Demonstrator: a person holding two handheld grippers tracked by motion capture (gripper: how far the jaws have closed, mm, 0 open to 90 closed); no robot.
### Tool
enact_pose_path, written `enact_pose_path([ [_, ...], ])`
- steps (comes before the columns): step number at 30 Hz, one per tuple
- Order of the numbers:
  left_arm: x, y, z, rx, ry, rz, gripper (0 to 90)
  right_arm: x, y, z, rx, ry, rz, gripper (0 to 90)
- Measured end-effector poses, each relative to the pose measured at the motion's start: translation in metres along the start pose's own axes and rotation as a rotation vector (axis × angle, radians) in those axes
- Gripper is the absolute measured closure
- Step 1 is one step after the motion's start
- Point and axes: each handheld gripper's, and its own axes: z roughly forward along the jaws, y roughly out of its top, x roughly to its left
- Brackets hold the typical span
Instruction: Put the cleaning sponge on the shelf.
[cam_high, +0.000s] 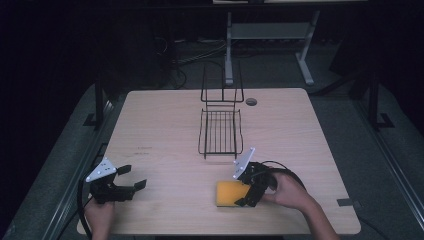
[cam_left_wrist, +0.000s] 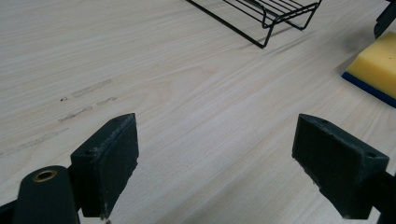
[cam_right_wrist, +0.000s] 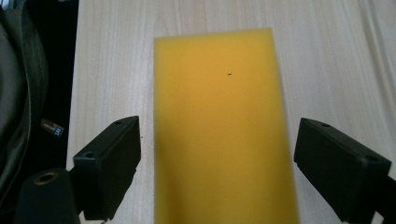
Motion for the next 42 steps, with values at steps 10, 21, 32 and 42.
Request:
enact_pose_path([
  [10, 0.000, 0.000, 0.000, -0.001, 0.000, 0.000, 14.1, -0.001, 0.003, 0.009, 0.025, 0.007, -0.005, 14.4],
  [21, 0.000, 0.000, -0.001, -0.007, -0.001, -0.005, 14.1, 0.001, 0.006, 0.021, 0.045, -0.008, -0.017, 14.5],
  [32, 0.000, 0.000, -0.001, -0.008, -0.002, -0.007, 14.1, 0.002, 0.005, 0.029, 0.057, -0.016, -0.028, 14.9],
  [42, 0.001, 0.000, -0.001, -0.011, -0.002, -0.011, 14.0, 0.003, 0.005, 0.028, 0.056, -0.024, -0.038, 18.1],
])
